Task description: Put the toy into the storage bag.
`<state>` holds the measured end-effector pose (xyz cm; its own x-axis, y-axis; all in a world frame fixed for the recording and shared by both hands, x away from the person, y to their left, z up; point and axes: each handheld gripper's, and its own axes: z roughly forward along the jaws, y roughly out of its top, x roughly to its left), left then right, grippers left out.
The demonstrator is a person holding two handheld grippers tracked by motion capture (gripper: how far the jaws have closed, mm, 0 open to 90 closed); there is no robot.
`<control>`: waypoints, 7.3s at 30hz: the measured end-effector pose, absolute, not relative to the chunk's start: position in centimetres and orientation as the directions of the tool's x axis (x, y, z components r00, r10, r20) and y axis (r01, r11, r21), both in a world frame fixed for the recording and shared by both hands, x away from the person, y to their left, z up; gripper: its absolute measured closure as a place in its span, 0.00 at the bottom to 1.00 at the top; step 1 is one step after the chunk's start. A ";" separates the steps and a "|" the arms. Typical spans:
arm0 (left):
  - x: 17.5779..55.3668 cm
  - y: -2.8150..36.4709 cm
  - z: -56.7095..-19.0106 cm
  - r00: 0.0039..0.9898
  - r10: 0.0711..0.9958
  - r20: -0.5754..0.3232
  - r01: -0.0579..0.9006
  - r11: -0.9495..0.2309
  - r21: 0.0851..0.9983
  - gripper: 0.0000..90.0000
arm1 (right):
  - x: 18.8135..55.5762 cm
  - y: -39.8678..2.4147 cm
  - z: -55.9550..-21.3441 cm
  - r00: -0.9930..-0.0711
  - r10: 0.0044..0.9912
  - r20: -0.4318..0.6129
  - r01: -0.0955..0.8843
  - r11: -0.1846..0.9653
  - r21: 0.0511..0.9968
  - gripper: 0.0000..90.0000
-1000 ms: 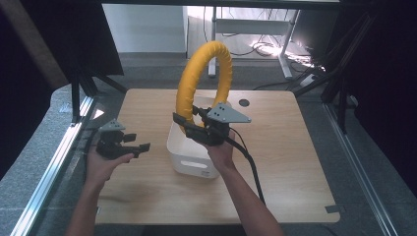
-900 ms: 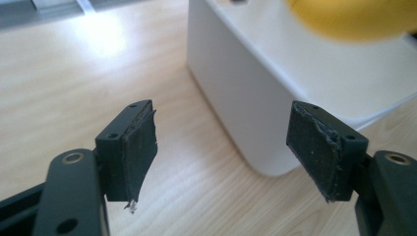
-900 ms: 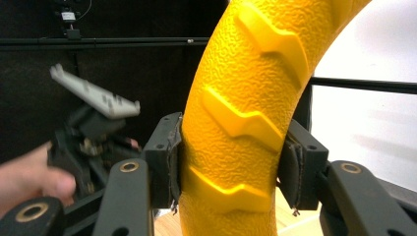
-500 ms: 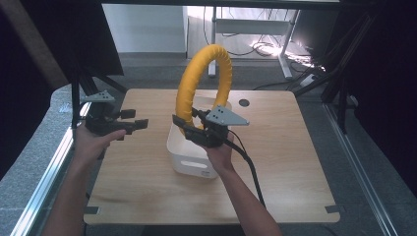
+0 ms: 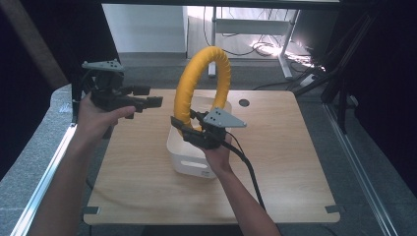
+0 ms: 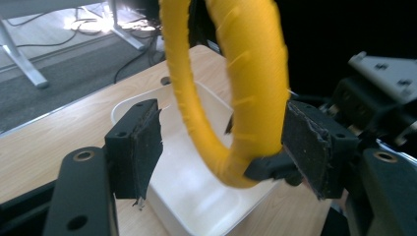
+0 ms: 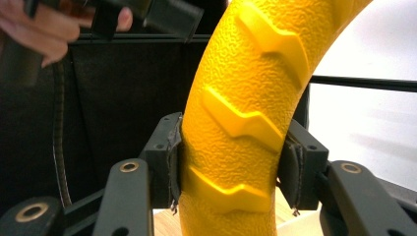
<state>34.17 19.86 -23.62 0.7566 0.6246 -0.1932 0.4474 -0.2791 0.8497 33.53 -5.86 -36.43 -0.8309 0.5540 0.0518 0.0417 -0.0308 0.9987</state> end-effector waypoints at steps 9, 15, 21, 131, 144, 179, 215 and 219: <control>35.7 18.5 -23.0 0.767 0.596 -0.237 0.470 -0.272 0.840 0.33 | 33.6 -5.8 -36.7 -0.832 0.552 0.049 0.047 -0.019 0.999 0.55; 36.4 17.1 -22.8 0.771 0.586 -0.250 0.485 -0.285 0.827 0.32 | 33.6 -5.3 -36.9 -0.830 0.555 0.052 0.049 -0.019 0.999 0.55; 37.1 15.9 -22.7 0.768 0.592 -0.244 0.496 -0.309 0.811 0.32 | 33.6 -5.1 -37.0 -0.833 0.551 0.049 0.049 -0.014 0.999 0.55; 42.0 9.5 -26.4 0.727 0.599 -0.337 0.621 -0.364 0.694 0.55 | 27.6 -22.5 -45.2 -0.764 0.618 0.185 0.290 0.073 0.954 0.37; 42.3 9.2 -28.5 0.732 0.590 -0.340 0.628 -0.391 0.673 0.55 | 27.8 -23.1 -45.6 -0.757 0.625 0.191 0.298 0.070 0.952 0.37; 39.4 13.5 -28.1 0.722 0.625 -0.298 0.562 -0.277 0.779 0.46 | 28.5 -24.3 -45.8 -0.747 0.639 0.184 0.288 0.062 0.956 0.37; 34.5 20.2 -41.6 0.595 0.747 -0.296 0.629 -0.204 0.750 0.47 | 31.3 -28.6 -47.7 -0.643 0.738 0.204 0.369 0.066 0.927 0.37; 34.0 20.5 -43.3 0.587 0.754 -0.296 0.635 -0.201 0.746 0.46 | 31.4 -29.0 -47.9 -0.635 0.746 0.201 0.373 0.069 0.925 0.37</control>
